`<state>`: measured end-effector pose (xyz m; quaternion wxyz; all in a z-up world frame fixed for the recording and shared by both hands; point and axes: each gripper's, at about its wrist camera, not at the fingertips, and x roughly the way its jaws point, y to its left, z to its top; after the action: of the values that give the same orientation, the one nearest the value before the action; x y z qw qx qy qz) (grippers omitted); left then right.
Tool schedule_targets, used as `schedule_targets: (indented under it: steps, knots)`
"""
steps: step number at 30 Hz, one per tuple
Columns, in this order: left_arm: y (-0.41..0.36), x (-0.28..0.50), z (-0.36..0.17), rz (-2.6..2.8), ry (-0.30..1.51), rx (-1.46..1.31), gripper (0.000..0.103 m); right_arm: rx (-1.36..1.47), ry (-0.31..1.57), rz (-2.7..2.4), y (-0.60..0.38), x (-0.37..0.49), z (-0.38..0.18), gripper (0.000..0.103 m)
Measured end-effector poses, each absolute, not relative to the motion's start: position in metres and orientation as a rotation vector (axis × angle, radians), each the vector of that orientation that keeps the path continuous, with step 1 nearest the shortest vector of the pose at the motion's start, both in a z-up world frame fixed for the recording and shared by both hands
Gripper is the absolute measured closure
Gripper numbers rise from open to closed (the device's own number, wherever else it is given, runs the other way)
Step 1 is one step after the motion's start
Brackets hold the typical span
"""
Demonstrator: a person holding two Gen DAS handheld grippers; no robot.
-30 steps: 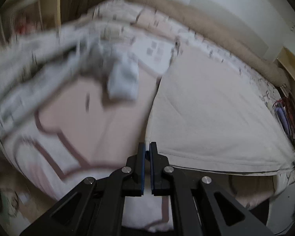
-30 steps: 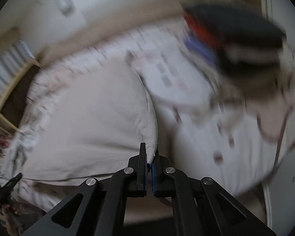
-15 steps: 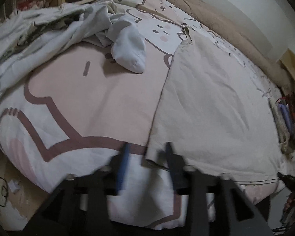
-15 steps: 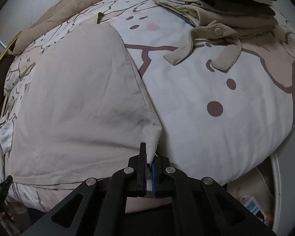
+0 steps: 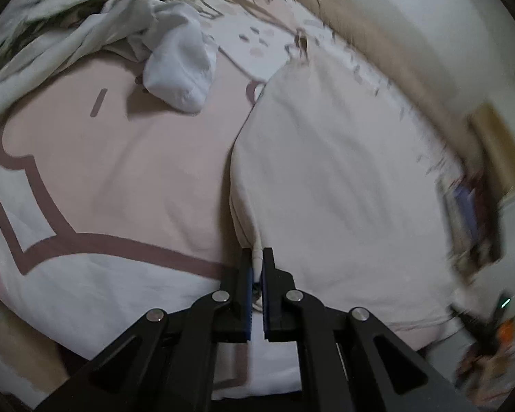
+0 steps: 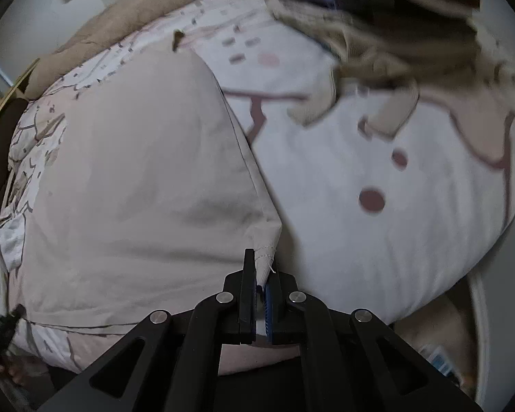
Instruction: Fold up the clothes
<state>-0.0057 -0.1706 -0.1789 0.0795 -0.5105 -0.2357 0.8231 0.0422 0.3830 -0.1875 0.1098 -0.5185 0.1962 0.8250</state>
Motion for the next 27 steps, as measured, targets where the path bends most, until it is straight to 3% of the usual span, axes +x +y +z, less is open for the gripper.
schedule_targets:
  steps: [3,8,21,27]
  knots:
    - [-0.176,0.001,-0.151,2.51,-0.728,-1.432,0.099,-1.473,0.506,2.491,0.376,0.042,-0.164,0.099]
    - [-0.167,0.017,-0.124,2.565,-0.593,-1.403,0.099,-1.417,0.382,2.572,0.368,0.044,-0.134,0.099]
    - [-0.156,0.041,-0.175,2.518,-0.367,-1.631,0.099,-1.51,0.365,2.465,0.385,0.066,-0.158,0.099]
    - [-0.144,0.044,-0.197,2.535,-0.171,-1.694,0.097,-1.629,0.398,2.369,0.385,0.064,-0.201,0.099]
